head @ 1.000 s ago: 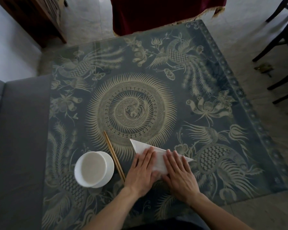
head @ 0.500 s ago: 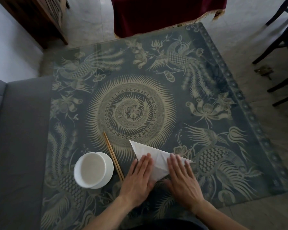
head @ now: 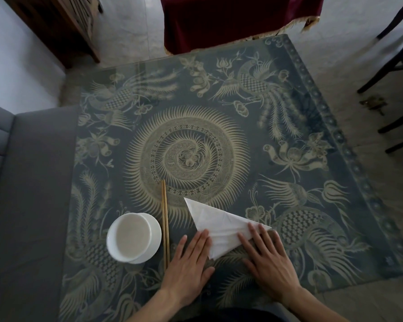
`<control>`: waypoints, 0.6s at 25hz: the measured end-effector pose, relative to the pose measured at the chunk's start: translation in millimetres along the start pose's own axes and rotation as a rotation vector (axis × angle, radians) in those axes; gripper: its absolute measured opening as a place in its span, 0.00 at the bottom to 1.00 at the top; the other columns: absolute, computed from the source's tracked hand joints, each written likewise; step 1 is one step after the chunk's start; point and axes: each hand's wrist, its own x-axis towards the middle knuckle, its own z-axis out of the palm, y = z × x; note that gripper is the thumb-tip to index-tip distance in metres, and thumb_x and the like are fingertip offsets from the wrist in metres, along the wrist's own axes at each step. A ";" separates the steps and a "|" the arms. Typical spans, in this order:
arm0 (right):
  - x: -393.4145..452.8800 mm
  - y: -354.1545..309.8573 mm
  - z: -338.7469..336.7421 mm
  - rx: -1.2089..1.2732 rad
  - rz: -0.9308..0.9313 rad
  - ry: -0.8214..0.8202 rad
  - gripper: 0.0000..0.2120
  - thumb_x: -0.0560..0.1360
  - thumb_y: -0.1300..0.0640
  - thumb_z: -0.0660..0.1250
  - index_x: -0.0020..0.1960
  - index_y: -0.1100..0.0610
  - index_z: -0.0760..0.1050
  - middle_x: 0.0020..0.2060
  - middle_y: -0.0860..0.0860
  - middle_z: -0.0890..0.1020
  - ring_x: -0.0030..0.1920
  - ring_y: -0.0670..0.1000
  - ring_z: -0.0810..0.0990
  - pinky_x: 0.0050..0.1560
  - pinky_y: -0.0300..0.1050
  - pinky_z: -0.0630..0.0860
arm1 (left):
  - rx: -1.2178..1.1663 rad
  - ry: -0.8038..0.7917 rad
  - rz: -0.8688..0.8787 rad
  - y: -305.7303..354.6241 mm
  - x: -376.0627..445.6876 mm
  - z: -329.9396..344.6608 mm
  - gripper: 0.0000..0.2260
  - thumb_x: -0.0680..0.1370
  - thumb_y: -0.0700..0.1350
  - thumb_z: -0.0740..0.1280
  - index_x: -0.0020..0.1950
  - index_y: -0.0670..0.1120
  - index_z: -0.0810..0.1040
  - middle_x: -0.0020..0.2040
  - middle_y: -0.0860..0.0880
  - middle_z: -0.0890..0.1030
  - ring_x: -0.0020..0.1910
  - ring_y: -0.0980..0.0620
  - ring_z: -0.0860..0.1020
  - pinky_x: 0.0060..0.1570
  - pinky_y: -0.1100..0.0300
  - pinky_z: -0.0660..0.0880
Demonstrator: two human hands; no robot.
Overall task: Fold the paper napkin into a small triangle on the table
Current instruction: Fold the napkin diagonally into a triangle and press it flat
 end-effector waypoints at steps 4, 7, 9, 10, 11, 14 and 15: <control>-1.3 0.2 -3.0 0.003 0.006 0.024 0.30 0.81 0.39 0.48 0.78 0.52 0.58 0.78 0.57 0.58 0.78 0.58 0.54 0.72 0.62 0.54 | -0.065 -0.014 -0.004 -1.0 2.7 -2.1 0.30 0.83 0.59 0.51 0.79 0.42 0.53 0.80 0.44 0.52 0.79 0.47 0.51 0.72 0.45 0.50; 19.6 -17.6 -7.3 0.030 -0.023 0.035 0.32 0.81 0.40 0.50 0.78 0.57 0.57 0.78 0.58 0.56 0.77 0.59 0.54 0.72 0.61 0.53 | -0.110 0.009 -0.052 -1.3 28.9 -14.0 0.30 0.84 0.59 0.44 0.80 0.42 0.44 0.81 0.45 0.43 0.79 0.48 0.42 0.74 0.48 0.43; 35.3 -32.8 -7.7 0.041 -0.031 0.026 0.31 0.81 0.42 0.50 0.78 0.60 0.56 0.78 0.59 0.55 0.77 0.59 0.54 0.72 0.60 0.53 | -0.114 0.015 -0.050 0.4 50.3 -19.3 0.30 0.83 0.59 0.38 0.79 0.42 0.38 0.80 0.45 0.36 0.78 0.50 0.36 0.75 0.50 0.39; 39.5 -38.1 -6.2 0.043 -0.030 0.022 0.31 0.81 0.44 0.50 0.78 0.61 0.56 0.78 0.59 0.55 0.77 0.59 0.54 0.72 0.59 0.53 | -0.105 0.010 -0.039 1.6 58.2 -20.1 0.29 0.83 0.59 0.36 0.78 0.43 0.36 0.79 0.45 0.35 0.77 0.50 0.34 0.74 0.50 0.37; 42.0 -40.3 -4.6 0.044 -0.027 0.017 0.31 0.82 0.44 0.49 0.78 0.62 0.55 0.78 0.59 0.55 0.77 0.59 0.54 0.72 0.58 0.52 | -0.093 0.001 -0.024 2.0 63.7 -19.9 0.29 0.82 0.58 0.35 0.78 0.43 0.36 0.79 0.46 0.35 0.77 0.50 0.33 0.74 0.50 0.37; 39.0 -32.0 0.5 0.048 0.001 0.016 0.32 0.82 0.42 0.50 0.79 0.61 0.52 0.79 0.57 0.53 0.78 0.57 0.52 0.73 0.57 0.50 | -0.094 0.007 -0.008 -6.7 66.3 -13.7 0.30 0.82 0.60 0.36 0.78 0.44 0.36 0.79 0.48 0.34 0.77 0.51 0.35 0.75 0.52 0.36; 36.9 -26.3 1.2 0.054 0.022 0.024 0.33 0.81 0.41 0.50 0.79 0.60 0.52 0.79 0.56 0.53 0.78 0.57 0.51 0.74 0.57 0.50 | -0.104 0.022 -0.042 -12.7 64.9 -12.1 0.31 0.82 0.61 0.36 0.78 0.44 0.36 0.79 0.48 0.34 0.77 0.52 0.35 0.75 0.52 0.36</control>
